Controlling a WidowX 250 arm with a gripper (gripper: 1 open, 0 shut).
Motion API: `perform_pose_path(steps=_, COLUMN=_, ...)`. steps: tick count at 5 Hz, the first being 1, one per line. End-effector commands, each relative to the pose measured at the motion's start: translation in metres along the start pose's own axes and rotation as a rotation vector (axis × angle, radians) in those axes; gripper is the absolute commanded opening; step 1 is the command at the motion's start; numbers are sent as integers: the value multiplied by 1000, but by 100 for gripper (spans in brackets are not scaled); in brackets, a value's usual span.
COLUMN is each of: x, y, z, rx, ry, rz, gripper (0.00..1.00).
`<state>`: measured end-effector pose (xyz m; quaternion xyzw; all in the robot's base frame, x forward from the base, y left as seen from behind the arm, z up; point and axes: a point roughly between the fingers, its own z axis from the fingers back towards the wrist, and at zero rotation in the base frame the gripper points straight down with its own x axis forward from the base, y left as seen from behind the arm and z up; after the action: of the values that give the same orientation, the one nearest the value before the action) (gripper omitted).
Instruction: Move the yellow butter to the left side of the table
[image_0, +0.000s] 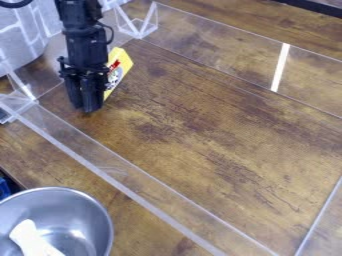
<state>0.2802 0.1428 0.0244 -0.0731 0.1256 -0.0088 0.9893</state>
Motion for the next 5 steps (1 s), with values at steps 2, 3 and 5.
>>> perform_pose_path(steps=2, x=5, y=13, z=16, rx=14, ry=-68, rz=19, gripper=0)
perform_pose_path(steps=3, x=6, y=15, z=18, rx=10, ry=-74, rz=20, gripper=100)
perform_pose_path(steps=5, x=8, y=12, z=38, rx=20, ry=-99, rz=10, gripper=100)
